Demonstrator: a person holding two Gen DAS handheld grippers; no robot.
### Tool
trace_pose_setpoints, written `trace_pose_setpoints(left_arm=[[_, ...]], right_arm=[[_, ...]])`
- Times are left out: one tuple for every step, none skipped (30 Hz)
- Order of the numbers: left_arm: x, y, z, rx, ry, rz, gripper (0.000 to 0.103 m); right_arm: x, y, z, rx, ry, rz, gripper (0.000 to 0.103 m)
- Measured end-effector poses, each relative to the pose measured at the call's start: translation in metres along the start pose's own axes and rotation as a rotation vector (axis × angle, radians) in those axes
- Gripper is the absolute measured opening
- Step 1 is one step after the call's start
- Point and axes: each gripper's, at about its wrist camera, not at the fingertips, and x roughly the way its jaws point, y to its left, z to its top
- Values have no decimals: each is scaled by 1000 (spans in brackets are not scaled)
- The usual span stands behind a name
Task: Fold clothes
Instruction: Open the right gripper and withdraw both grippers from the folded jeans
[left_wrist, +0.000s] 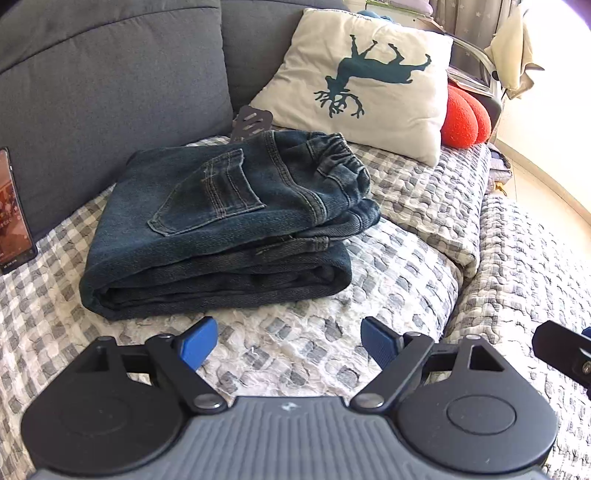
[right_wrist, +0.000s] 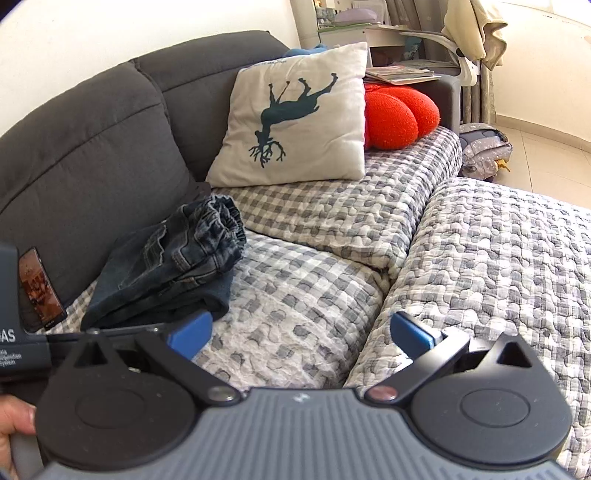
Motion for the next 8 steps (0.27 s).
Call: trace_pose_setpoints(left_arm=[[0, -1, -1, 3, 1, 0, 85], [0, -3, -1, 7, 0, 2, 85], [0, -3, -2, 8, 0, 4, 85], [0, -4, -3, 7, 0, 6, 85], [0, -3, -3, 5, 0, 7, 85], [0, -3, -4, 3, 0, 8, 85], [1, -2, -4, 1, 1, 7, 85], [2, -1, -4, 0, 3, 6, 85]], right_arm=[[0, -1, -1, 5, 3, 1, 103], [0, -2, -2, 10, 6, 0, 103], [0, -3, -3, 13, 9, -3, 103], [0, -4, -4, 15, 12, -6, 103], [1, -5, -5, 18, 15, -9, 103], [2, -6, -5, 20, 19, -12, 103], [2, -7, -6, 23, 22, -15, 103], [3, -8, -7, 26, 24, -18, 103]])
